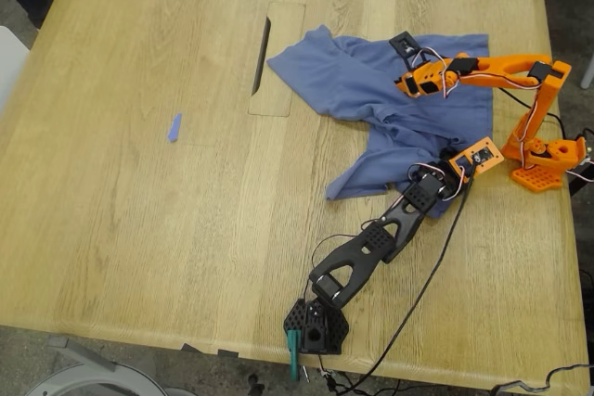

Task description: Fold a T-shirt

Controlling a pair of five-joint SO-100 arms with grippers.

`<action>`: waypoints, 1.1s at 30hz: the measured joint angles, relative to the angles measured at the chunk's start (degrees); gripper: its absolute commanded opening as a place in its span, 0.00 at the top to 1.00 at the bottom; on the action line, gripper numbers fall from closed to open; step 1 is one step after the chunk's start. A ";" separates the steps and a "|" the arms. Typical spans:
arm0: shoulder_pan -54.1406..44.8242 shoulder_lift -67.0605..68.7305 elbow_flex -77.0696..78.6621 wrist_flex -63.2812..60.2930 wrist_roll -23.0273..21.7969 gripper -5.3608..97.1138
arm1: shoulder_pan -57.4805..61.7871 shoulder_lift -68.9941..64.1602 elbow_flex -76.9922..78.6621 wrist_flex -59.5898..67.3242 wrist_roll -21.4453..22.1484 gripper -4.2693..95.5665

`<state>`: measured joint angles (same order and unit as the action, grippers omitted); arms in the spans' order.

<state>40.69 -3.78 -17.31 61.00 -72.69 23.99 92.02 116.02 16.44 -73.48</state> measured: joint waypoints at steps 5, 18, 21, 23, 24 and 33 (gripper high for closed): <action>-1.76 -0.26 0.00 -0.79 -2.02 0.92 | -1.23 0.97 1.67 -0.44 0.00 0.96; -2.81 5.01 0.00 1.05 -5.19 0.95 | -2.55 7.82 4.22 2.20 -0.35 0.96; -4.13 7.38 0.00 6.33 -5.63 0.95 | -3.08 11.69 6.06 3.52 -0.35 0.96; -5.27 8.96 0.09 9.93 -5.89 0.95 | -3.69 14.68 7.65 4.04 -0.35 0.96; -5.89 9.76 0.09 11.78 -5.89 0.95 | -4.04 16.00 8.35 4.13 -0.35 0.96; -10.99 18.28 0.09 29.71 -6.94 0.95 | -7.38 29.62 14.50 7.56 -0.79 0.96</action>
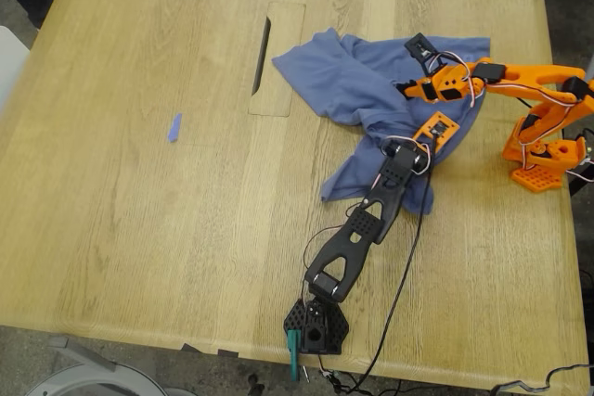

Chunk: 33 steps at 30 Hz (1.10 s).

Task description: Fold a T-shirt

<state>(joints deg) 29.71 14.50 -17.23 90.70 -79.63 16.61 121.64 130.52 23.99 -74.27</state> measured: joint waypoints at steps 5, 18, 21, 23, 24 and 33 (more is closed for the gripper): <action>-0.62 4.13 0.09 5.54 -0.26 0.95 | -0.97 5.10 0.00 0.97 -0.62 0.96; -3.69 18.54 0.09 13.18 -0.97 0.95 | -1.67 18.63 0.44 4.75 -1.67 0.96; -4.31 22.15 0.09 13.18 -0.97 0.95 | -1.49 21.45 0.44 5.89 -1.93 0.96; -4.57 24.70 0.09 13.18 -0.97 0.95 | -1.93 22.94 0.44 5.89 -2.20 0.96; -4.75 25.93 0.09 13.18 -0.97 0.95 | -2.29 23.82 0.44 5.89 -2.29 0.96; -4.92 33.66 0.09 13.27 -0.97 0.95 | -5.80 30.59 0.44 5.36 -2.72 0.96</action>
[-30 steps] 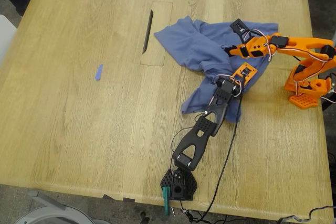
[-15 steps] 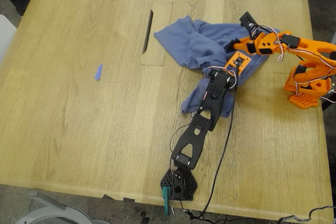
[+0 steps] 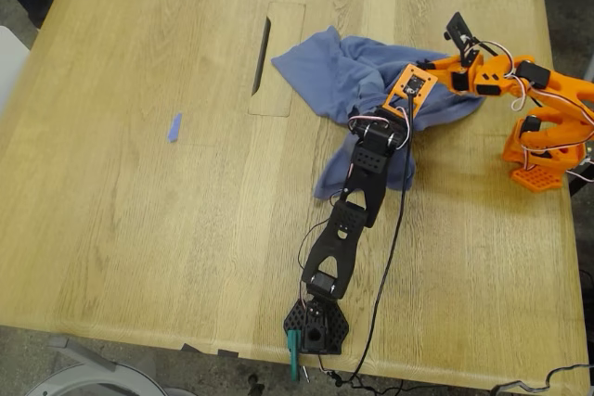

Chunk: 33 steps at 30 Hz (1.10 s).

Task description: Fold a T-shirt

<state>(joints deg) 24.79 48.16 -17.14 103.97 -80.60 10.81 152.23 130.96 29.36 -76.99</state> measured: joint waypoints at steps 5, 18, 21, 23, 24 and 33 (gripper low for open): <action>0.00 3.25 0.00 0.00 0.00 0.95 | -0.35 1.32 0.00 -3.34 -0.53 0.96; 0.00 13.71 0.00 0.00 0.00 0.95 | -3.34 -2.20 -4.92 -15.03 -1.41 0.96; 0.00 16.17 0.00 0.09 0.00 0.95 | -4.04 -5.36 -9.49 -17.05 -1.49 0.96; 0.00 17.75 0.00 -0.09 0.35 0.95 | -4.75 -8.17 -13.27 -18.02 -1.49 0.96; 0.00 18.54 0.00 -0.53 0.53 0.95 | -5.19 -9.58 -15.47 -18.46 -1.58 0.96; -2.81 24.35 0.00 -8.44 1.41 0.95 | -7.47 -23.20 -37.44 -18.90 -2.81 0.96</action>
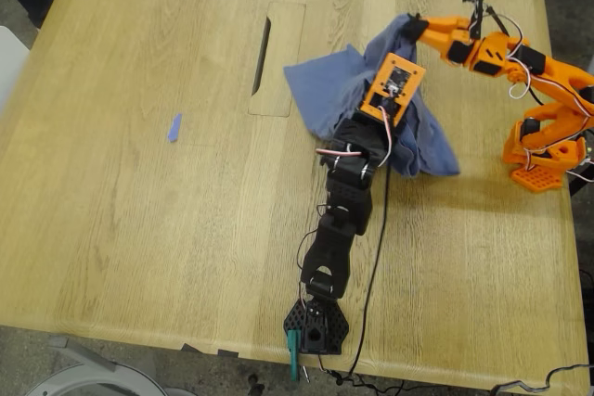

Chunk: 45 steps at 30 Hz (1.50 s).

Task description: Fold a T-shirt

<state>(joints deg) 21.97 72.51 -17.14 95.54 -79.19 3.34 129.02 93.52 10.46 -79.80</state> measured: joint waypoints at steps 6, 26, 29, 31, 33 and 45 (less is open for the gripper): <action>-1.41 4.39 0.00 -6.94 1.49 0.95 | -2.72 -8.61 -16.35 0.00 -0.26 0.96; -2.46 11.07 0.00 -30.67 2.72 0.95 | -9.14 -23.12 -53.61 0.35 -1.49 0.96; -0.53 11.34 0.00 -32.34 3.69 0.95 | -9.23 -23.12 -55.02 0.35 -1.49 0.96; 0.00 11.60 0.00 -33.66 4.39 0.95 | -9.23 -23.12 -55.63 0.26 -1.49 0.96; 0.09 12.04 0.00 -34.80 5.01 0.95 | -9.23 -23.12 -55.99 -0.35 -1.49 0.96; 8.70 14.50 0.00 -38.58 5.27 0.95 | -15.73 -23.12 -57.66 -0.09 -1.85 0.96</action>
<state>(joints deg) 30.67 87.01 -17.14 56.95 -73.92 -12.39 105.91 35.86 10.37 -81.65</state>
